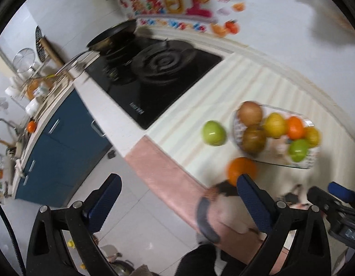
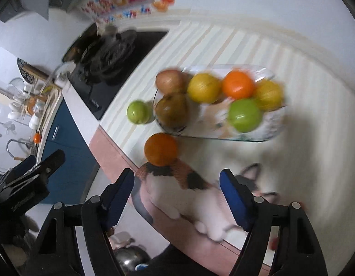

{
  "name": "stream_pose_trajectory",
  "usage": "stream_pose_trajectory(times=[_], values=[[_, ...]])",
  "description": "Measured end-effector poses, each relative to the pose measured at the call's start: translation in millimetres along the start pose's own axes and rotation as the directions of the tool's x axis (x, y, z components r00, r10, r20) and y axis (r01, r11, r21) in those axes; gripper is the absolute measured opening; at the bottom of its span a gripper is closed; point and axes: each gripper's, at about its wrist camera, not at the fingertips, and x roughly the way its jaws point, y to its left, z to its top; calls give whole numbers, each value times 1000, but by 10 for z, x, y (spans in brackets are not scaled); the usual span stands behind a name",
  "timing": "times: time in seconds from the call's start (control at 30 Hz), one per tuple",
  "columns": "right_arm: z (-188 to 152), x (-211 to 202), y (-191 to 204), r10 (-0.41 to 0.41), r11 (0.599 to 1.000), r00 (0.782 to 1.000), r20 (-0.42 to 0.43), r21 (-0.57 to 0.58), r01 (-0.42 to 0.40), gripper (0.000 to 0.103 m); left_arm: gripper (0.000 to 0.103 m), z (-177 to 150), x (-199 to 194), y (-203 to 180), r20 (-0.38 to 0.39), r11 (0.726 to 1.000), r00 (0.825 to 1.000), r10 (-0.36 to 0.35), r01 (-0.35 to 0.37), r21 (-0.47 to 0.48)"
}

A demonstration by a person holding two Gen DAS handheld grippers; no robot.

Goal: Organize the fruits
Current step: 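Grasp the orange with the right tool while the left tool grasps the green apple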

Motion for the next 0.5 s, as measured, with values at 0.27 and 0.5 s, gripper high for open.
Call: stream_pose_trajectory(times=[0.27, 0.5], values=[[198, 1305, 173, 42, 996, 987, -153, 85, -29, 79, 103, 115, 676, 206, -85, 996, 992, 92, -92, 7], [268, 1694, 282, 18, 997, 989, -145, 80, -6, 69, 103, 199, 1014, 209, -130, 993, 985, 118, -113, 42]])
